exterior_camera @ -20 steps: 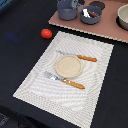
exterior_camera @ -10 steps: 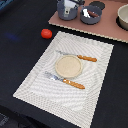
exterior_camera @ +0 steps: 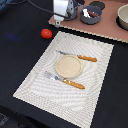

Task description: Place the fish, sausage, and tomato into the frying pan.

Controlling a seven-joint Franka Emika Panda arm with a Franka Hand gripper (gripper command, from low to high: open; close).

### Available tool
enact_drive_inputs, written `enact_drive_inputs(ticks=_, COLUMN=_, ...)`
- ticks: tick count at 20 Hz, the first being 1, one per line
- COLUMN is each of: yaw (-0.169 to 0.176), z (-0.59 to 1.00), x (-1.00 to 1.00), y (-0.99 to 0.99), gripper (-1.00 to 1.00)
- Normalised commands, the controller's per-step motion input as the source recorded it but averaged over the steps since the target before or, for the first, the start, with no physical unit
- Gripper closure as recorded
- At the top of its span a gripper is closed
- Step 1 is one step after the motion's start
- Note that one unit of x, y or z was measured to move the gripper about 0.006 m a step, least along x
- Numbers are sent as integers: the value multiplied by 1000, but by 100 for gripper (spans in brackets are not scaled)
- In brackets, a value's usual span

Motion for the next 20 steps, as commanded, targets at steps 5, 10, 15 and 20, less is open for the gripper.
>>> enact_drive_inputs(ticks=5, yaw=-43, z=-289, x=-806, y=-126, gripper=-100)
enact_drive_inputs(ticks=10, yaw=-37, z=-271, x=-515, y=-64, gripper=-100)
enact_drive_inputs(ticks=15, yaw=-34, z=-355, x=-447, y=-15, gripper=-100)
enact_drive_inputs(ticks=20, yaw=-31, z=-409, x=-474, y=0, gripper=-100)
